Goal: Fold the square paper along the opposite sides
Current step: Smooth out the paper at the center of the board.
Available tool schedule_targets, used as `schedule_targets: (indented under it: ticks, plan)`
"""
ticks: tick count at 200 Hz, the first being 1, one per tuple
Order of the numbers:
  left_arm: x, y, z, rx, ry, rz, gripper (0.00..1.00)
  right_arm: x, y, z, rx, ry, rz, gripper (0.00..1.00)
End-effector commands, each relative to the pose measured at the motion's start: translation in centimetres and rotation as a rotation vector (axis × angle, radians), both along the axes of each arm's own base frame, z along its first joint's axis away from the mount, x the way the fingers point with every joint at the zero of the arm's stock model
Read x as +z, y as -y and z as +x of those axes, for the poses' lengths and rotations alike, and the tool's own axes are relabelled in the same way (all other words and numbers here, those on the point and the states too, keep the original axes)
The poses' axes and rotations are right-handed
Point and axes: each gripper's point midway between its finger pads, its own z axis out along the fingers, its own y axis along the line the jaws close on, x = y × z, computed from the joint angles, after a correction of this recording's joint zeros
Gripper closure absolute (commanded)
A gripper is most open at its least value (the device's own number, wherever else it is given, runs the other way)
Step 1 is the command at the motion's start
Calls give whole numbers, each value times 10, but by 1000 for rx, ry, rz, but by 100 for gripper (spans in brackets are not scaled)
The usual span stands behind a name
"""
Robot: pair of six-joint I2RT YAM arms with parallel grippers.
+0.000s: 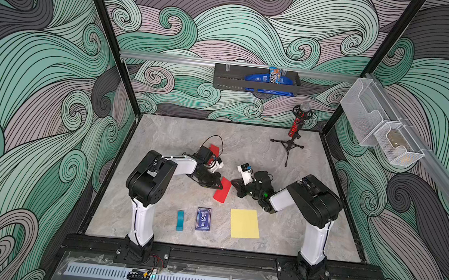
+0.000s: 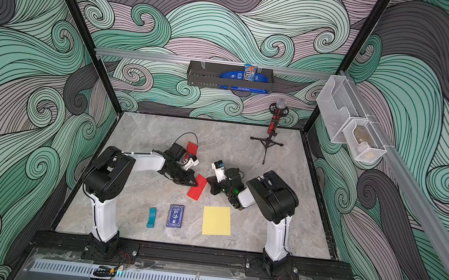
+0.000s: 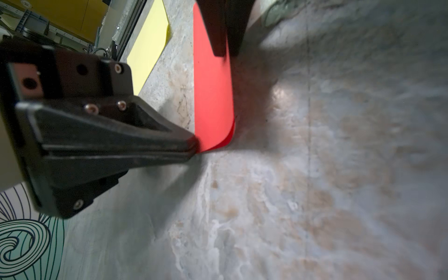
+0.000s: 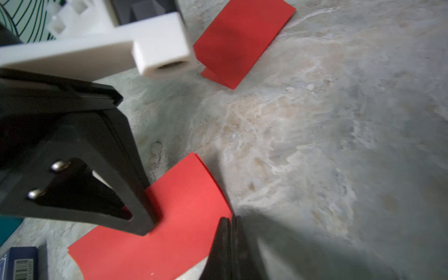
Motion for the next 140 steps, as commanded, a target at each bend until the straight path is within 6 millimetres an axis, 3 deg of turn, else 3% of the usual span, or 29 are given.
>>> schedule_targets:
  ticks: [1, 24, 39, 56, 70, 88, 140]
  plan:
    - [-19, -19, -13, 25, -51, 96, 100, -17, 17, 4, -66, -70, -50, 100]
    - [-19, -19, -12, 26, -47, 97, 100, -13, 15, 6, -51, -91, -43, 100]
    - [-18, -19, -12, 25, -44, 98, 100, 12, 5, 1, 6, -46, 2, 100]
    - [-17, -19, -12, 25, -40, 96, 100, 44, -7, -19, 81, 75, 30, 100]
    - [-17, -19, -12, 24, -41, 96, 100, 53, -15, -38, 137, 169, -10, 100]
    - [-17, -18, -11, 25, -43, 93, 100, 48, -25, -52, 187, 218, -67, 100]
    - [-15, -18, -11, 26, -39, 89, 100, 12, -38, -49, 228, 169, -180, 100]
